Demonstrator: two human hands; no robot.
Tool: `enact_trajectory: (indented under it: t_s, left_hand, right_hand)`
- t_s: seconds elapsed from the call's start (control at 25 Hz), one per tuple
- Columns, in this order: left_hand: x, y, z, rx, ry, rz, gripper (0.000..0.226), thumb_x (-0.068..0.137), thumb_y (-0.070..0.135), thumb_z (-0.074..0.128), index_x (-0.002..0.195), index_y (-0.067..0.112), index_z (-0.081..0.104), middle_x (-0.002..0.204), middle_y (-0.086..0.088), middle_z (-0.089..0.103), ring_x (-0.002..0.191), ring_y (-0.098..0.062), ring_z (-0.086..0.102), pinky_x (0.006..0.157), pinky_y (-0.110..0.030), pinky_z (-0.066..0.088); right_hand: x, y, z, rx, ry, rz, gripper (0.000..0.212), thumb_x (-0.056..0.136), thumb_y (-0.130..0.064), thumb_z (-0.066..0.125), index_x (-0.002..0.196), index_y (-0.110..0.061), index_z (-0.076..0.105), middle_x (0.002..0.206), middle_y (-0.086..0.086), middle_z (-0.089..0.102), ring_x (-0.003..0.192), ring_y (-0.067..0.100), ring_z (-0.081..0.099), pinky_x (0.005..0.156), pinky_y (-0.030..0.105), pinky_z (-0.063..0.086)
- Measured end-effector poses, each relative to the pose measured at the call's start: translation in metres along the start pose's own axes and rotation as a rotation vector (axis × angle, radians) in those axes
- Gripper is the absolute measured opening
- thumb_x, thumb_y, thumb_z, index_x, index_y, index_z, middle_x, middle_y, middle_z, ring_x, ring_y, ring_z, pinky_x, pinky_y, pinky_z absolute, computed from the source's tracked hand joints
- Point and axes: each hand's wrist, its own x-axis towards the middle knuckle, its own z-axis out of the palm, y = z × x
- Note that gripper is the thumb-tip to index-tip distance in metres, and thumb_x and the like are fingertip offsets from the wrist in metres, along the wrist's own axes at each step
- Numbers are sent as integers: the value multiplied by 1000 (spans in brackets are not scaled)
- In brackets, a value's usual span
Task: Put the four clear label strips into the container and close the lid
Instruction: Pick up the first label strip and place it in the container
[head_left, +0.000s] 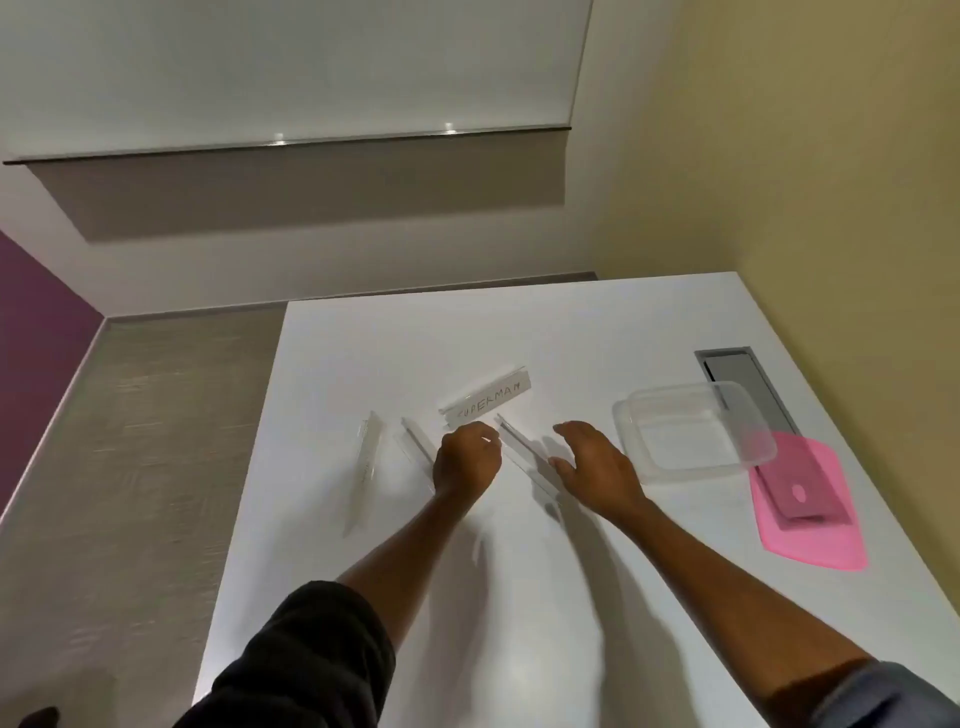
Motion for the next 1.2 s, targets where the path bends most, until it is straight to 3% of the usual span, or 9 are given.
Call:
enact_trajectory:
  t_s: [0.16,0.32,0.44,0.64,0.84,1.04,1.2]
  left_hand:
    - [5,-2,22,-3,-232,-113,24,92,39,76,100,17,82,103,-5,84,100,-31,79,96,-38,63]
    - [15,-4,53,-234,-269,-230,21,91,26,79,88,5,80,88,-8,83,80,-31,83,82,-47,69]
    - [20,-2,76,-361,-254,-335,16,93,20,81,94,4,79,92,-12,82,85,-33,83,78,-44,70]
    - [30,2,109,-483,-243,-454,16,95,16,79,103,2,77,100,-19,81,93,-39,82,85,-46,69]
    - [40,7,135,-600,-202,-586,21,96,22,82,99,2,77,99,-22,81,90,-40,81,89,-50,68]
    - [43,6,154,-614,-168,-589,18,97,14,80,100,-4,78,93,-26,81,77,-35,76,90,-52,67]
    - [43,11,158,-598,-109,-614,11,96,11,80,95,1,77,87,-21,82,88,-40,82,85,-47,69]
  right_hand:
    - [2,18,7,19,-106,105,52,104,-36,61,153,-22,51,151,0,58,138,23,57,109,39,50]
    - [14,39,20,27,-174,151,51,104,-40,62,150,-21,54,146,1,62,135,24,59,107,37,50]
    - [20,54,34,42,-216,157,50,104,-40,62,149,-18,56,144,4,63,135,25,59,107,37,49]
    - [27,75,49,49,-229,164,38,102,-28,62,139,-18,64,136,2,67,125,24,64,99,37,53]
    - [30,84,58,82,-231,169,26,102,-27,64,124,-17,72,121,3,72,107,25,71,88,39,58]
    - [29,91,64,124,-217,160,19,102,-26,61,107,-12,72,103,5,72,92,26,69,76,38,57]
    - [27,94,66,164,-200,151,17,101,-25,62,106,-11,71,100,5,72,91,26,68,75,38,56]
